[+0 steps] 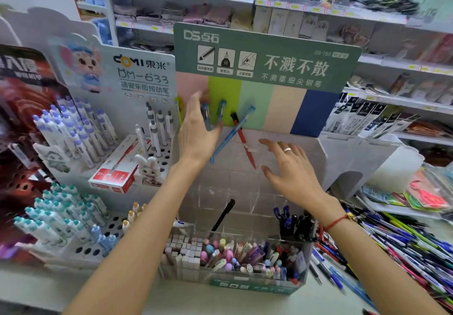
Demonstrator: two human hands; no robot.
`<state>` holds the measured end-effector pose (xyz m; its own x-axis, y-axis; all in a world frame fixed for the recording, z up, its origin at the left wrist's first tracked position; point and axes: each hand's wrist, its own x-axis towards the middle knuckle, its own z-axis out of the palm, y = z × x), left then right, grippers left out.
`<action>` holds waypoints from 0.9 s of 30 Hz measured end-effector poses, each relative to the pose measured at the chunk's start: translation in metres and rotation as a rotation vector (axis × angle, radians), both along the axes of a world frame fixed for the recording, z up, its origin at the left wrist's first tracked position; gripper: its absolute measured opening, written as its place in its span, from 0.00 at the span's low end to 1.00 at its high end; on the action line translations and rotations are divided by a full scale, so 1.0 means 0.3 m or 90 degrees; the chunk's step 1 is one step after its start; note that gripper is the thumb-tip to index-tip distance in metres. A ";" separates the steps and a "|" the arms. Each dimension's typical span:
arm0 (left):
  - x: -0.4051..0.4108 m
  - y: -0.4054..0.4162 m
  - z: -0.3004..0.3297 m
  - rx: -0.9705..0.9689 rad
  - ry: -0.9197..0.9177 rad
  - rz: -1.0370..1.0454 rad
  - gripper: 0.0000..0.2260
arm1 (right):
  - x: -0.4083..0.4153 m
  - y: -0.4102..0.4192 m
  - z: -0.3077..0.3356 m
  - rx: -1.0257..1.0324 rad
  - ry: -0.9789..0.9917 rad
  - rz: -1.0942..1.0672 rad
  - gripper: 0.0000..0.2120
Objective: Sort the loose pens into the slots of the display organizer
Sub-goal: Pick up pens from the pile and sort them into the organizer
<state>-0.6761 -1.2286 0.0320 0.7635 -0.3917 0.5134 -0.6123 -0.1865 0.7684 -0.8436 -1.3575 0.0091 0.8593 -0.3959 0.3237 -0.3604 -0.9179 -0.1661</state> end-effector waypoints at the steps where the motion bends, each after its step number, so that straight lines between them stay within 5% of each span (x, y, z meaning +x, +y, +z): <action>1: -0.002 0.008 -0.010 0.022 -0.033 0.001 0.28 | 0.000 -0.002 0.000 -0.001 -0.001 0.002 0.28; 5: -0.003 0.040 -0.027 0.151 -0.076 0.000 0.28 | 0.000 0.002 0.005 0.003 0.001 0.006 0.28; 9: -0.017 0.069 -0.016 0.128 -0.141 0.026 0.33 | -0.013 0.015 0.011 -0.005 -0.024 0.008 0.26; 12: -0.100 0.102 -0.006 0.092 -0.230 0.017 0.22 | -0.067 0.047 0.013 -0.014 -0.074 0.007 0.24; 18: -0.357 0.091 -0.002 0.240 -0.290 -0.235 0.12 | -0.352 0.033 0.002 0.037 -0.056 -0.041 0.10; 27: -0.788 -0.239 -0.187 0.466 -0.229 -0.491 0.14 | -0.829 -0.245 -0.272 0.156 0.157 -0.237 0.14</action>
